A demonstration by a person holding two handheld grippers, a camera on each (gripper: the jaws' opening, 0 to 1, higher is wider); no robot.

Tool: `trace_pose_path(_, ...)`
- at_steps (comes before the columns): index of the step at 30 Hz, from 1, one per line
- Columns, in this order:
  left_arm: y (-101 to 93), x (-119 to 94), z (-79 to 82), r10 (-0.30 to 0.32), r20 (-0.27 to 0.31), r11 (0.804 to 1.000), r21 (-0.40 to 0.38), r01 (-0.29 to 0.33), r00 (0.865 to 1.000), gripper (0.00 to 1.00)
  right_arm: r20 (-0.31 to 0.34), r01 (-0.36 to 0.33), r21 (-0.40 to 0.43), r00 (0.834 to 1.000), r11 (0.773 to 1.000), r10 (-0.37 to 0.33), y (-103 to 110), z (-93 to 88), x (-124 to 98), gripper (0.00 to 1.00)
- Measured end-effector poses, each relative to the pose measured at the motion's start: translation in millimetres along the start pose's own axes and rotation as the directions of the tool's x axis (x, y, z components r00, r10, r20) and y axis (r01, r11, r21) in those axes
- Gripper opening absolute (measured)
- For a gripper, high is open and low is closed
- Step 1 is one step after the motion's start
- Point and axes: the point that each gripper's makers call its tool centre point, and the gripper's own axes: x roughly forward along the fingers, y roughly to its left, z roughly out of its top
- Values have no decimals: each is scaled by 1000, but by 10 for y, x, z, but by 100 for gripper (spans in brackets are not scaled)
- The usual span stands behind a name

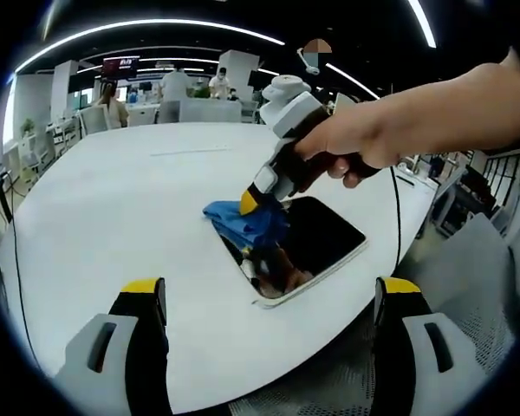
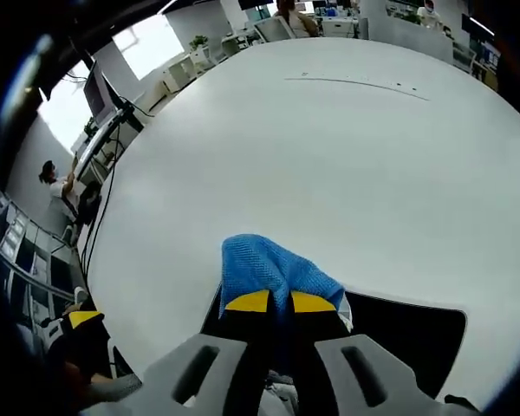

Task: Wipe the mirror surface with the cleaning cloth until all visible marks leave the cleaned area.

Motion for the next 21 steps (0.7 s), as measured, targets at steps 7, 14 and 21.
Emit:
trace_pose_path(7,-10,5,-22,2,-12,1000,6,-2,1000,99,-5,19,15,1000,1000,-19,-141,-69,-95,2)
trace_pose_path(14,9,-20,-19,18,0,1000,-3,-18,1000,99,2,14,28,1000,1000,-14,-208,-100,-151,1)
trace_pose_path(21,18,-36,-17,28,3,1000,-2,-28,1000,99,11,14,28,1000,999,-15,-237,-115,-171,1)
